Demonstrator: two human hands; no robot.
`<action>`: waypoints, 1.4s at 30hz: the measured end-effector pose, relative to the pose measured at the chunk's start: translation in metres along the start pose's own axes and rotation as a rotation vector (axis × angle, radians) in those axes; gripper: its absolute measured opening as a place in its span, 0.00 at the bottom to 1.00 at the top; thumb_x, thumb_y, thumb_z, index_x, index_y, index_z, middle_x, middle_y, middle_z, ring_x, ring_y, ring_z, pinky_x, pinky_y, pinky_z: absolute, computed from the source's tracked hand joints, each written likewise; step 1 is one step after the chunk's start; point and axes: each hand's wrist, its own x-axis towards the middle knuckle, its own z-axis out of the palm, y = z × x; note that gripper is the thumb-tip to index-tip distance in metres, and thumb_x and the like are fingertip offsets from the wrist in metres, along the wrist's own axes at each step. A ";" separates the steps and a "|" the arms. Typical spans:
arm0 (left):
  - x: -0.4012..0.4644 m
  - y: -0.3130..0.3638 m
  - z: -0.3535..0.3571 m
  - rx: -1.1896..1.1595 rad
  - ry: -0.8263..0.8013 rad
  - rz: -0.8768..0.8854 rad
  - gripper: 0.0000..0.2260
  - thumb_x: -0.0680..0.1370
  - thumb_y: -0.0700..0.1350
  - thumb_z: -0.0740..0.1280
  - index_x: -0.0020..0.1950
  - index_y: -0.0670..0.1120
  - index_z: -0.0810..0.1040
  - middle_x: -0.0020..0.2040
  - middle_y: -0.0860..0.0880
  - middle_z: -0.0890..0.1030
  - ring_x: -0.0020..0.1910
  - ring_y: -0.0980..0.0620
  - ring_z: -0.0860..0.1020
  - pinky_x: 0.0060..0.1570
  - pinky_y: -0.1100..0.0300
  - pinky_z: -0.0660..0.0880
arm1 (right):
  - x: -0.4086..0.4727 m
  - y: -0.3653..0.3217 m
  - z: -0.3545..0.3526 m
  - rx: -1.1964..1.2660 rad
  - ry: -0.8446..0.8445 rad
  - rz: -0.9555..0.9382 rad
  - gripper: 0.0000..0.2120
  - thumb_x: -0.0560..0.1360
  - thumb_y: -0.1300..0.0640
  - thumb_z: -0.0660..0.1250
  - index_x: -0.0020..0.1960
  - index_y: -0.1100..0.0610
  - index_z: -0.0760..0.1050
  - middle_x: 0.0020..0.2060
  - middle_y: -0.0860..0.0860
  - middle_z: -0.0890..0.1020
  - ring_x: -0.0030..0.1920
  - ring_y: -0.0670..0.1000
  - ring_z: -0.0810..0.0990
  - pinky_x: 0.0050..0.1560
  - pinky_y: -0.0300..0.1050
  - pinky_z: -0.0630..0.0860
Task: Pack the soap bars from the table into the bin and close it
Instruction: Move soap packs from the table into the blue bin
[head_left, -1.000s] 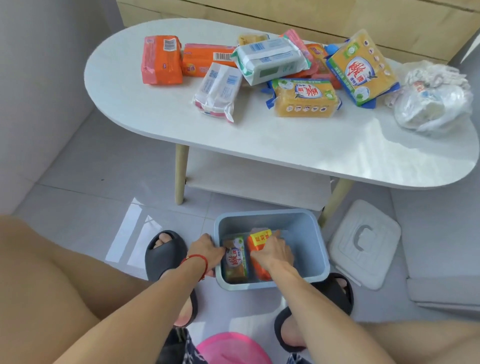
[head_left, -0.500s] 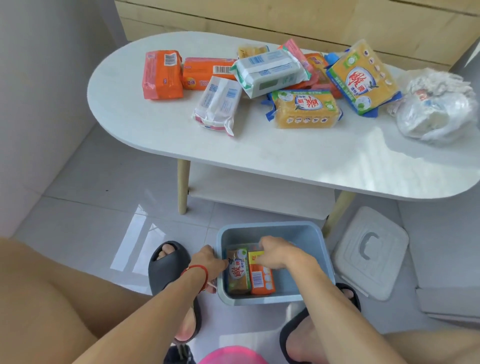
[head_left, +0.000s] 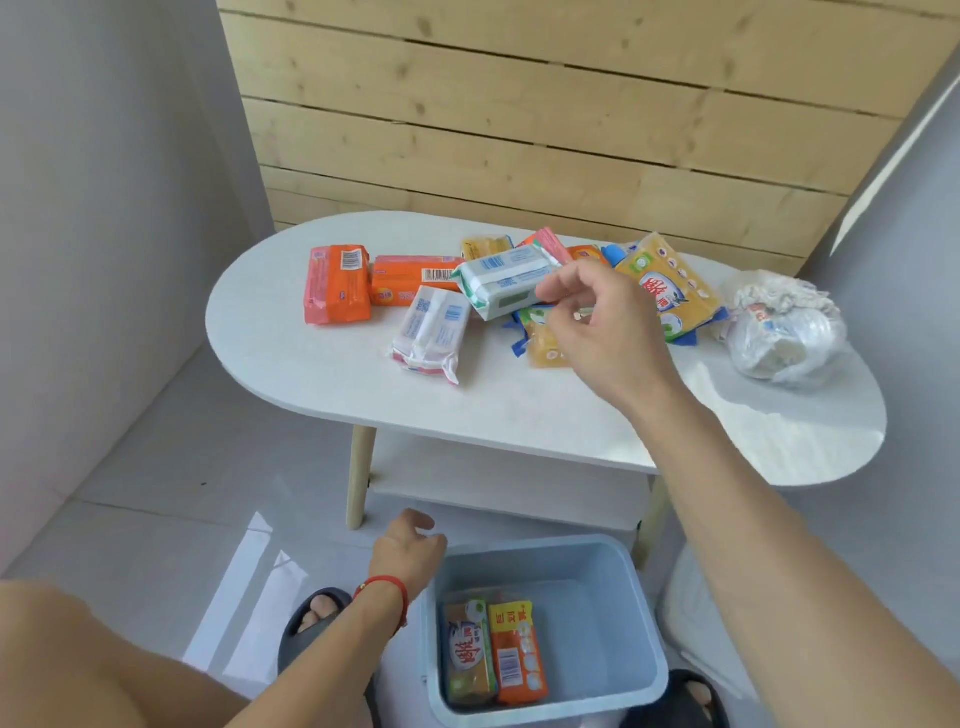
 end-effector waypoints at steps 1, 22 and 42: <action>-0.001 0.003 -0.002 -0.025 0.027 0.032 0.13 0.78 0.41 0.65 0.62 0.46 0.74 0.57 0.42 0.79 0.52 0.43 0.79 0.58 0.47 0.80 | 0.012 0.006 0.001 -0.051 0.028 0.028 0.11 0.75 0.65 0.65 0.53 0.56 0.81 0.51 0.49 0.84 0.48 0.48 0.81 0.48 0.38 0.77; -0.013 0.083 -0.054 -1.094 -0.189 0.103 0.21 0.70 0.24 0.51 0.52 0.39 0.78 0.50 0.39 0.85 0.48 0.35 0.84 0.44 0.45 0.83 | 0.154 0.048 0.052 0.069 -0.095 0.689 0.17 0.75 0.59 0.71 0.62 0.64 0.75 0.57 0.62 0.83 0.55 0.61 0.84 0.59 0.60 0.81; 0.024 -0.023 0.005 0.019 0.069 -0.011 0.10 0.77 0.43 0.68 0.57 0.43 0.79 0.53 0.42 0.83 0.52 0.42 0.81 0.51 0.54 0.78 | -0.063 -0.003 -0.014 0.379 -0.925 -0.053 0.18 0.75 0.61 0.73 0.63 0.50 0.81 0.55 0.48 0.87 0.53 0.46 0.85 0.54 0.42 0.81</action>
